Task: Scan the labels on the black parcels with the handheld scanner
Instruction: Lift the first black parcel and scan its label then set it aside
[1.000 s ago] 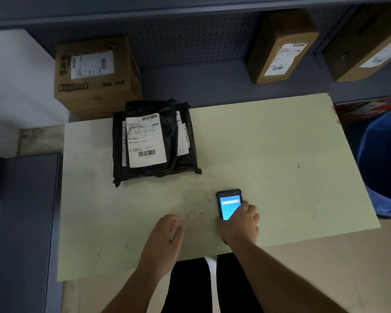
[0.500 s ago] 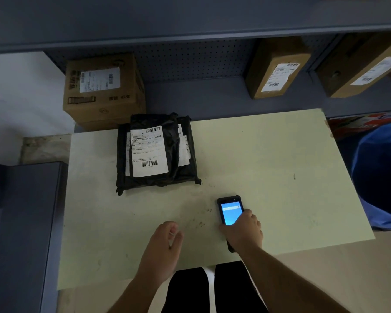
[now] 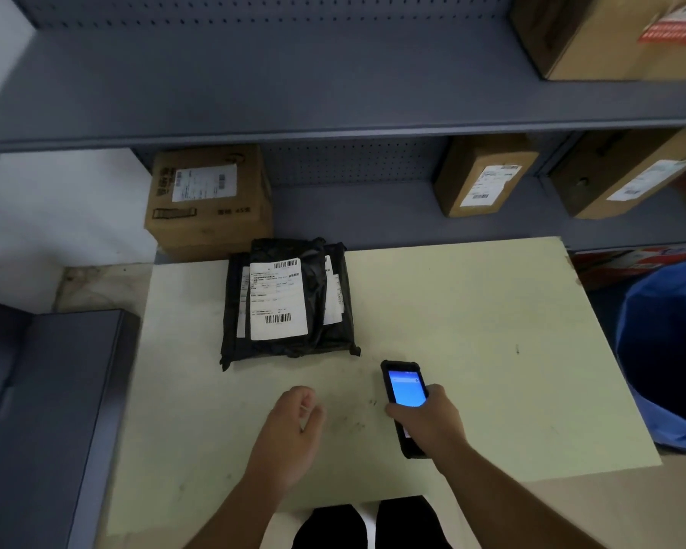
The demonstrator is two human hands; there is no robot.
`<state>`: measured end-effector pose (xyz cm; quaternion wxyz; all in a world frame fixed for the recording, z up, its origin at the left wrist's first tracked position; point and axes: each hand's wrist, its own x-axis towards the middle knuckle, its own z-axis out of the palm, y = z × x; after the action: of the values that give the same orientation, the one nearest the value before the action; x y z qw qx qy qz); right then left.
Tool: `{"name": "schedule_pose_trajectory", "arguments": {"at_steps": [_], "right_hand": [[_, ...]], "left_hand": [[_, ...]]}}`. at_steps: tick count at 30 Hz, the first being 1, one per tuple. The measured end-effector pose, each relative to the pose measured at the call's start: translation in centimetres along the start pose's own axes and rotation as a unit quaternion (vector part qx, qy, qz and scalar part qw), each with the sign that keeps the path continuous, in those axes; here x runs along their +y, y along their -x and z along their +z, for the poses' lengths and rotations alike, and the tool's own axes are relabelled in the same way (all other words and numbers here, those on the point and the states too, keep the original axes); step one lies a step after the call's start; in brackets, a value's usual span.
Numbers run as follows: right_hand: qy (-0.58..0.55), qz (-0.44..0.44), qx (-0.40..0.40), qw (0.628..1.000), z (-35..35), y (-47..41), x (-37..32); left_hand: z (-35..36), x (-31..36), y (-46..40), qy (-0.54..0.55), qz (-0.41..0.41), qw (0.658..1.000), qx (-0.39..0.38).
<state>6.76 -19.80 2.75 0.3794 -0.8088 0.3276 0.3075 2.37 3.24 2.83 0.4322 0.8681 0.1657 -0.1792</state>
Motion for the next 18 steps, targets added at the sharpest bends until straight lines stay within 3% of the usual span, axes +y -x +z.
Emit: {"name": "schedule_pose_trajectory", "arguments": {"at_steps": [10,18], "right_hand": [[-0.017,-0.028,0.002,0.999,-2.7,0.9,-3.7],[-0.040,-0.062,-0.045,0.996,-3.9,2.5,-7.0]], "left_hand": [[-5.5,2.4,-5.2,0.033,-0.016,0.991,0.131],[-7.3,3.6,-9.3,-0.008,-0.067,0.972,0.224]]}}
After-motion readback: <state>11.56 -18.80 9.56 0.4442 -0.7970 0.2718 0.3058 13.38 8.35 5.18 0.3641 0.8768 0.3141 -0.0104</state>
